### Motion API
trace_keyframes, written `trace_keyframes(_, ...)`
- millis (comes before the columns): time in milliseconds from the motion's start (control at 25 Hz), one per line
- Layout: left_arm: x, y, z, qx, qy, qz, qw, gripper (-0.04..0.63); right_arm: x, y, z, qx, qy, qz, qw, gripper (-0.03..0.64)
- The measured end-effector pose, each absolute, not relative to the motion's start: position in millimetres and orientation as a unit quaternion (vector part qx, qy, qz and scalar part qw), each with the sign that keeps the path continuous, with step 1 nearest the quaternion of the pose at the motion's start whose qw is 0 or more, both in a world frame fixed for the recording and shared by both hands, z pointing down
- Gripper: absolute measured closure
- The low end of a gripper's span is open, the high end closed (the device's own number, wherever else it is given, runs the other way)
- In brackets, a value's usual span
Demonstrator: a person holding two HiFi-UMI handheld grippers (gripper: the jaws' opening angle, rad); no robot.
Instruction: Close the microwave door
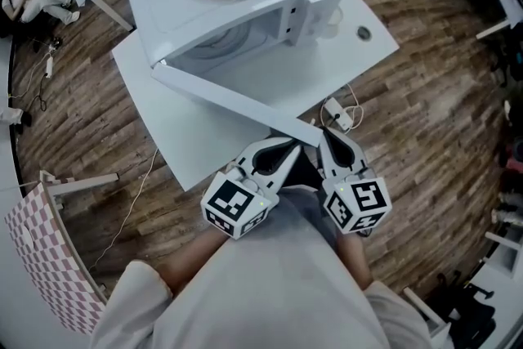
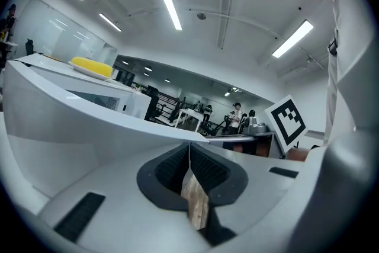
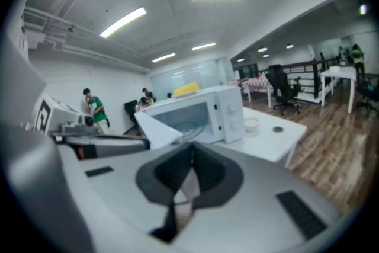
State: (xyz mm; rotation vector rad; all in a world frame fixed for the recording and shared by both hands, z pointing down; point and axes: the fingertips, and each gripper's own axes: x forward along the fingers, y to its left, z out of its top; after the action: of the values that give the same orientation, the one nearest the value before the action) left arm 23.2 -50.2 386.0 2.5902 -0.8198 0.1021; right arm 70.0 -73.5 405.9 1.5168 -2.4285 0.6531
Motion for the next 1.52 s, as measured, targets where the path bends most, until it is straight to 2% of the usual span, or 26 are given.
trace_keyframes(1520, 27, -106, 385, 0.922, -0.310, 0.016, 0.232, 0.566, 94, -127, 413, 0.533, -0.808, 0.226, 0.105, 0.594)
